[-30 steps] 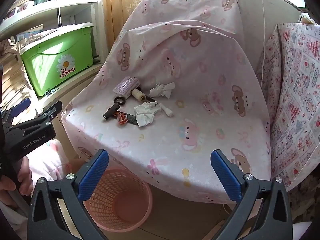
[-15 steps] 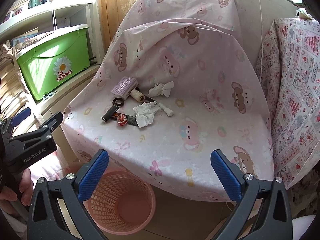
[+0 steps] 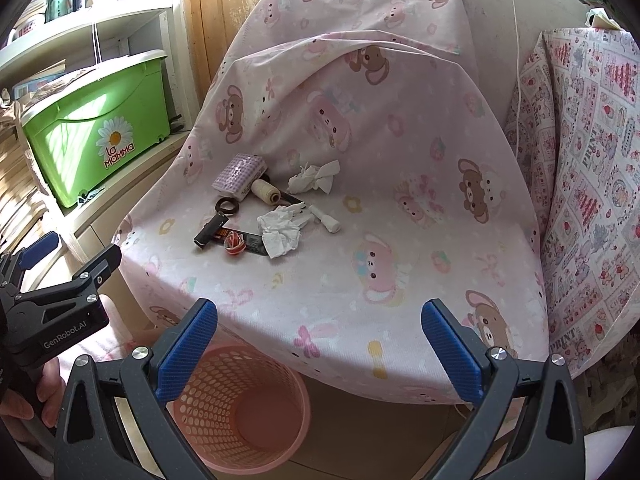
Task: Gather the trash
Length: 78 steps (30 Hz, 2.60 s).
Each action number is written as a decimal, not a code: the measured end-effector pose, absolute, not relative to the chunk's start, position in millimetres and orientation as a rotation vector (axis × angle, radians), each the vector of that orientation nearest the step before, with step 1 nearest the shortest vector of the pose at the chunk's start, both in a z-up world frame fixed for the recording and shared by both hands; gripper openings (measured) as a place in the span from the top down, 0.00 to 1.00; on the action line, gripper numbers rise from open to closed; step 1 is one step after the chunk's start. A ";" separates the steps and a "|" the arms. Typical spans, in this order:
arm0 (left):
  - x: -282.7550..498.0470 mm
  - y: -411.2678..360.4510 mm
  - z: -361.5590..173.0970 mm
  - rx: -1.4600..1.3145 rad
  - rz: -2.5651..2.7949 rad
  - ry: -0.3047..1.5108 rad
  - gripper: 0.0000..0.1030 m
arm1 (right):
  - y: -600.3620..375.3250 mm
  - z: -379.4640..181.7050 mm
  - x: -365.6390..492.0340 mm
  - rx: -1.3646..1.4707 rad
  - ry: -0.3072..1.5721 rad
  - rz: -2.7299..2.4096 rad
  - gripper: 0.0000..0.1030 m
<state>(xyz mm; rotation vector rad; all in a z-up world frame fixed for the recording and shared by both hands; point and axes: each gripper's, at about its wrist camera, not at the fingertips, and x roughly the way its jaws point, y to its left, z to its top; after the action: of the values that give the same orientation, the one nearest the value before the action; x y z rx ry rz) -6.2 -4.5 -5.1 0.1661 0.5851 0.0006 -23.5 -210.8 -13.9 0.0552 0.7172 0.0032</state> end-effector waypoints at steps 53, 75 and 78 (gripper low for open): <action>4.0 1.1 -16.4 0.093 -0.078 0.671 0.01 | -214.0 -21.6 -20.8 0.044 0.741 -0.052 0.00; 1.5 10.4 -19.8 0.022 -0.089 0.695 0.01 | -204.7 -23.1 -24.8 -0.026 0.732 -0.076 0.00; 1.3 12.4 -20.4 0.012 -0.096 0.699 0.01 | -207.2 -27.0 -22.7 0.006 0.753 -0.070 0.00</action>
<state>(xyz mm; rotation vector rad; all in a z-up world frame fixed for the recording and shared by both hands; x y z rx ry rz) 1.3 12.4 -20.4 0.0118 0.6992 -0.0960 -22.7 -207.2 -27.0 0.0063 0.7530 -0.0698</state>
